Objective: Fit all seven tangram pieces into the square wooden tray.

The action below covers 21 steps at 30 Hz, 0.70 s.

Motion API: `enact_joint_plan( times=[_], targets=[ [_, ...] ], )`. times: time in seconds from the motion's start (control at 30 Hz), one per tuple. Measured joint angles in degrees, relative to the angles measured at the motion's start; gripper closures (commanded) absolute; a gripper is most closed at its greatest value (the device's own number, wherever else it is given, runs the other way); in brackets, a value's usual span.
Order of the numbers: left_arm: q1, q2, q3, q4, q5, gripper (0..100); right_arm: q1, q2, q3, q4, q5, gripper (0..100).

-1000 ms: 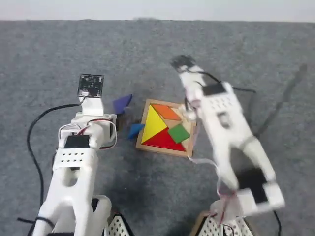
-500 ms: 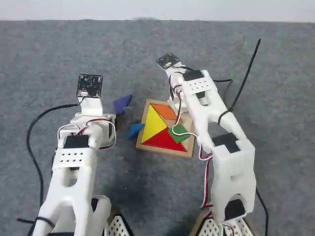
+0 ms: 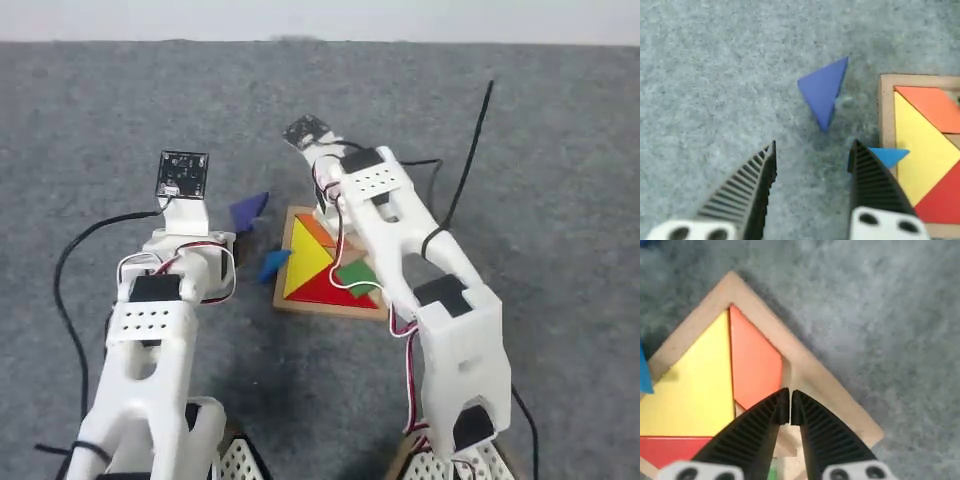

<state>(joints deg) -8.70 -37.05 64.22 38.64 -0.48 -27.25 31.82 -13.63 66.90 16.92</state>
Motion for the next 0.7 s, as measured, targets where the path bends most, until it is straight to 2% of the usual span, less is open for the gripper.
enact_joint_plan(
  times=[0.23, 0.33, 0.43, 0.57, 0.7],
  targets=[
    [0.00, 0.00, 0.00, 0.00, 0.09, 78, 1.41, -10.55, -0.97, 10.02, -0.09, 98.3],
    [0.00, 0.00, 0.00, 0.00, 0.09, 78, 1.05, -16.18, 3.43, 11.87, -0.09, 99.0],
    [0.00, 0.00, 0.00, 0.00, 0.09, 78, 0.88, -22.86, 14.07, 8.44, -0.09, 99.1],
    [0.00, 0.00, 0.00, 0.00, 0.09, 78, -2.02, -32.53, 32.18, -1.67, -0.09, 99.0],
    [0.00, 0.00, 0.00, 0.00, 0.09, 78, -1.67, -34.55, 40.44, -5.80, -0.09, 99.0]
  ],
)
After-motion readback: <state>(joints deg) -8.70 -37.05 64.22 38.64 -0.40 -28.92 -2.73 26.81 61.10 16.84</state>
